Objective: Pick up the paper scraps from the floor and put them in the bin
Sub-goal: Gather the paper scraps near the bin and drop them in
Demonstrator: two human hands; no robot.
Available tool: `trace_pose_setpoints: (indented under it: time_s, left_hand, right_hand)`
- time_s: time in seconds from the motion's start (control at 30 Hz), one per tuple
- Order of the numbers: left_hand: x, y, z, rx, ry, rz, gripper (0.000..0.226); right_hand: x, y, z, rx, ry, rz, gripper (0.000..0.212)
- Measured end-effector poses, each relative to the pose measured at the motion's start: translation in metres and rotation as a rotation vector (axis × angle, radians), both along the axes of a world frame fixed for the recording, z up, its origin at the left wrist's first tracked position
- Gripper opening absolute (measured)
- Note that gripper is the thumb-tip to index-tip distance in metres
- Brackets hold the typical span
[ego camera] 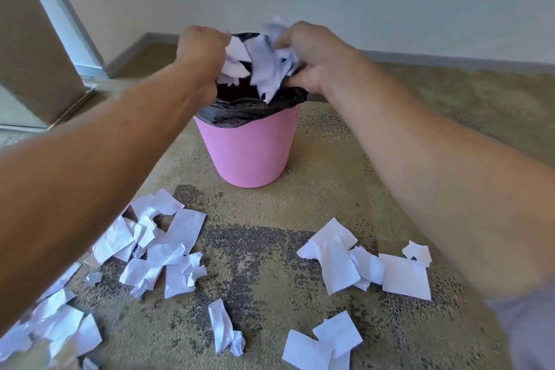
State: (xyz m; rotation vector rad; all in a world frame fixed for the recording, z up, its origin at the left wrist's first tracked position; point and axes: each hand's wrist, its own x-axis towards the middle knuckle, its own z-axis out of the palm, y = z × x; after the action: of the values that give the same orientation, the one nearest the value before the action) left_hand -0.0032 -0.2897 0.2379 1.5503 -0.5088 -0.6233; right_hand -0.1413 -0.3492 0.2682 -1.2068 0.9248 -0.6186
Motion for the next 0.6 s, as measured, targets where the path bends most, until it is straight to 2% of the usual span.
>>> trace_pose_setpoints:
  time_s: [0.07,0.13,0.2,0.27,0.33,0.47,0.53,0.6]
  left_hand:
    - [-0.002,-0.001,0.001,0.028,0.044,-0.021,0.023]
    - [-0.002,0.001,0.001,0.021,0.062,0.0,0.028]
    - [-0.002,0.004,0.0,0.01,-0.032,0.007,0.028]
    - [-0.008,0.011,-0.003,-0.035,-0.118,-0.014,0.017]
    - [-0.02,0.019,-0.007,-0.117,-0.204,-0.037,0.017]
    - [-0.064,0.045,-0.031,-0.289,-0.449,-0.13,0.012]
    - [-0.09,0.054,-0.055,-0.312,-0.563,-0.196,0.011]
    - [-0.115,0.058,-0.085,-0.259,-0.592,-0.331,0.013]
  right_hand:
    - [0.01,0.0,-0.001,0.043,0.003,0.025,0.006]
    - [0.011,-0.003,-0.005,0.093,-0.04,0.01,0.012]
    - [0.006,-0.009,-0.015,0.078,-0.093,-0.049,0.011]
    - [-0.002,-0.016,-0.026,0.012,-0.133,-0.122,0.019]
    - [-0.018,-0.016,-0.036,-0.077,-0.154,-0.157,0.026]
    - [-0.063,-0.002,-0.065,-0.284,-0.082,-0.145,0.026]
    - [-0.087,0.006,-0.09,-0.357,-0.003,-0.132,0.025]
    - [-0.114,0.011,-0.123,-0.396,0.069,-0.117,0.024]
